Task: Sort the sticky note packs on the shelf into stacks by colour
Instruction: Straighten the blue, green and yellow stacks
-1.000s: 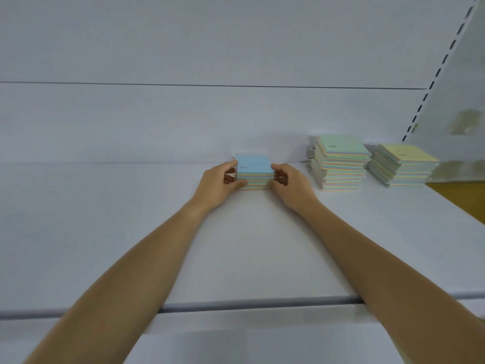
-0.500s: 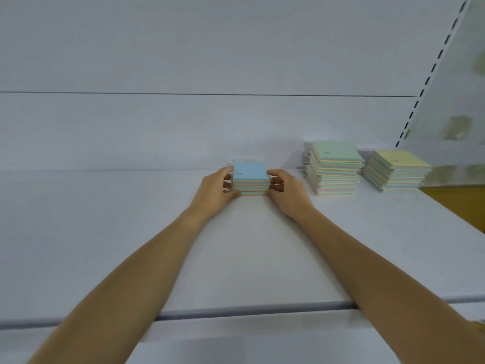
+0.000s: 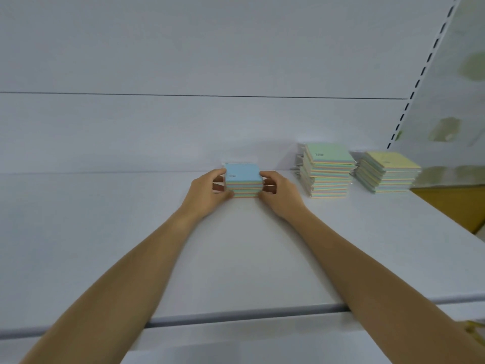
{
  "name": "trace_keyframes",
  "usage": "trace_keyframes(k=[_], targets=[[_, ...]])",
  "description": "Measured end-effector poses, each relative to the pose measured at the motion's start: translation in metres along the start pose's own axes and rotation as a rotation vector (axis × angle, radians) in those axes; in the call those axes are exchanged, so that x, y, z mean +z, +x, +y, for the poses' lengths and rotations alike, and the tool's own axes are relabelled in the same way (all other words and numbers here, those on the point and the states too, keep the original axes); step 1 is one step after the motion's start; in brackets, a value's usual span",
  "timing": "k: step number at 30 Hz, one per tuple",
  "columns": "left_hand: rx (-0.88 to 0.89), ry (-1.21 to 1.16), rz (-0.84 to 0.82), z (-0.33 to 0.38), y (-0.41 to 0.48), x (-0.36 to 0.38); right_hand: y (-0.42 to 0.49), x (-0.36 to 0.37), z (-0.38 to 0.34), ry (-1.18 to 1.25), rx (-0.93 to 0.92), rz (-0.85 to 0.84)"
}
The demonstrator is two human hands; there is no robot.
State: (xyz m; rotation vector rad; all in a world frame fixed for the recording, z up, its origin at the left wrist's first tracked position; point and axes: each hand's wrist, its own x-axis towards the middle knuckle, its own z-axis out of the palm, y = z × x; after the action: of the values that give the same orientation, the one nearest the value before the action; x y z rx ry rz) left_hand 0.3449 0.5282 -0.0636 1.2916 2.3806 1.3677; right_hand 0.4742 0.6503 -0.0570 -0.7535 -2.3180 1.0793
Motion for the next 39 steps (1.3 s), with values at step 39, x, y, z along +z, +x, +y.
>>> trace_keyframes(k=[39], targets=[[0.075, -0.181, 0.295, 0.131, 0.032, 0.146, 0.009, -0.145, 0.091, 0.162, -0.260, 0.236]])
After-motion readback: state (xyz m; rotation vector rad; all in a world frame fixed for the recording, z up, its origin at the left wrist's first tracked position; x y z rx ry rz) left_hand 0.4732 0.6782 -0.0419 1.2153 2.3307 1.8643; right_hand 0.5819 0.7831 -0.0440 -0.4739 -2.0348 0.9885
